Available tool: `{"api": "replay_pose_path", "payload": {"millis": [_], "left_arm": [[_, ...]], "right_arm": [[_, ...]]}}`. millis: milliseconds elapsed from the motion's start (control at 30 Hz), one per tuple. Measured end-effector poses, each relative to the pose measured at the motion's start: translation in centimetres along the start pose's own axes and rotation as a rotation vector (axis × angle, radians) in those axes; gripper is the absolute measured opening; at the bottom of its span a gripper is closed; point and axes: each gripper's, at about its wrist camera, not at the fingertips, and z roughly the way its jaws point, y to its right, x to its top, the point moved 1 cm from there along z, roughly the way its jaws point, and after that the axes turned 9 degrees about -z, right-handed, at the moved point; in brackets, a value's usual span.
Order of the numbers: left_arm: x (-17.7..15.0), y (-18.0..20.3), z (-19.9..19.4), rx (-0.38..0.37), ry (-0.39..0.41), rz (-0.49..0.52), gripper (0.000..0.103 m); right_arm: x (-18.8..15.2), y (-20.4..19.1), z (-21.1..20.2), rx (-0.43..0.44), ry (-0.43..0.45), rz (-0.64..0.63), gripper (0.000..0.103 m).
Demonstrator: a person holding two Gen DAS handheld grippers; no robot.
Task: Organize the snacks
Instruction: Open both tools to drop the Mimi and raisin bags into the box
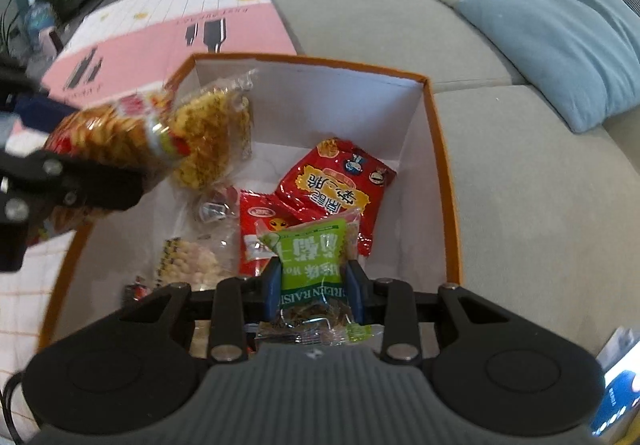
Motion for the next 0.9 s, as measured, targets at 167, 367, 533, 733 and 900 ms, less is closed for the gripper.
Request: {"api": "replay_pose_path", "payload": {"millis": [167, 367, 533, 733, 900], "left_arm": [[0.4, 0.4, 1.9, 0.024, -0.017, 0.038, 0.047], [1.1, 0.7, 3.2, 0.04, -0.021, 0.059, 0.047], [2.2, 0.6, 4.7, 0.072, -0.023, 0.062, 0.047], [3.1, 0.4, 6.1, 0.136, 0.007, 0.073, 0.047], [2.6, 0.1, 7.7, 0.139, -0.037, 0.082, 0.054]], "right_arm": [[-0.1, 0.4, 1.5, 0.011, -0.024, 0.003, 0.032], [-0.2, 0.3, 2.5, 0.023, -0.046, -0.002, 0.045], [0.1, 0.0, 1.9, 0.004, -0.023, -0.025, 0.048], [0.2, 0.3, 1.4, 0.007, -0.002, 0.003, 0.051], [0.2, 0.3, 1.6, 0.024, -0.008, 0.032, 0.051]]}}
